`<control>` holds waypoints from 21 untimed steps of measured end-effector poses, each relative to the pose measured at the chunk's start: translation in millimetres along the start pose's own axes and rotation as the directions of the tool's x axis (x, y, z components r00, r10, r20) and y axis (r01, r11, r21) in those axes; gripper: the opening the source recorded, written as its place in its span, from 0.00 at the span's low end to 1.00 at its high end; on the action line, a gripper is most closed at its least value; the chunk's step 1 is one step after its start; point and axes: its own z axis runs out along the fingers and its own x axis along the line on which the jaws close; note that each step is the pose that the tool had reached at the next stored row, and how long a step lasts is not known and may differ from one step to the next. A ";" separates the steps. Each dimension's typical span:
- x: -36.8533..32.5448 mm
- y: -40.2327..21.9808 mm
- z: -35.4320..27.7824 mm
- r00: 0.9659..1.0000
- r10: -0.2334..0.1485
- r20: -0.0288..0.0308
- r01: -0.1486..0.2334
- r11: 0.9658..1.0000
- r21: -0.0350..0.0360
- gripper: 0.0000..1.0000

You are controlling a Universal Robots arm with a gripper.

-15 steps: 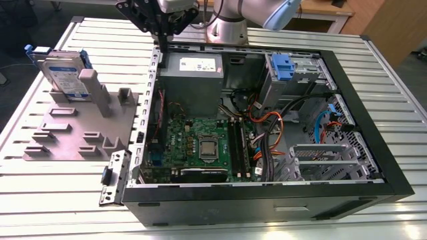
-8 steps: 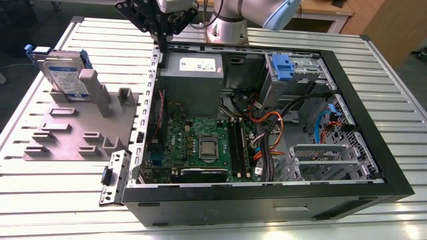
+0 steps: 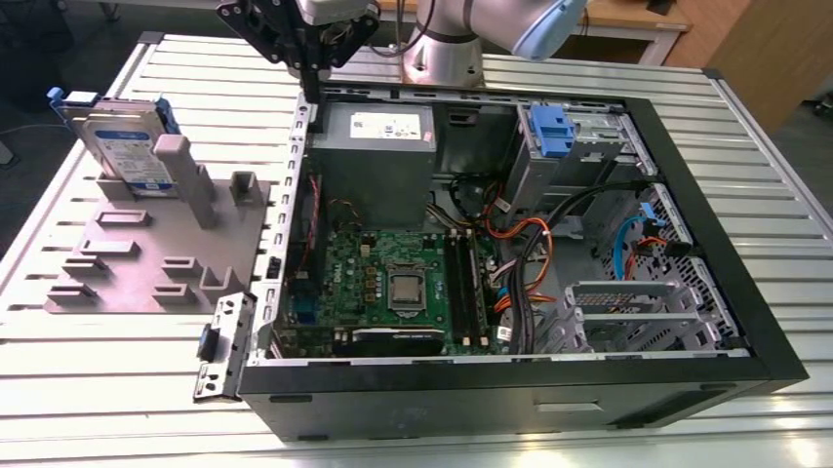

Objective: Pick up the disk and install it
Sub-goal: 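Reach for the disk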

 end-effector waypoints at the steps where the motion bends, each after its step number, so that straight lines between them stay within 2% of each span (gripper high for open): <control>1: 0.3 0.0 0.1 1.000 0.000 0.000 0.000 1.000 0.000 0.11; 21: 2.9 -0.3 0.8 1.000 0.000 -0.001 0.000 1.000 0.000 0.11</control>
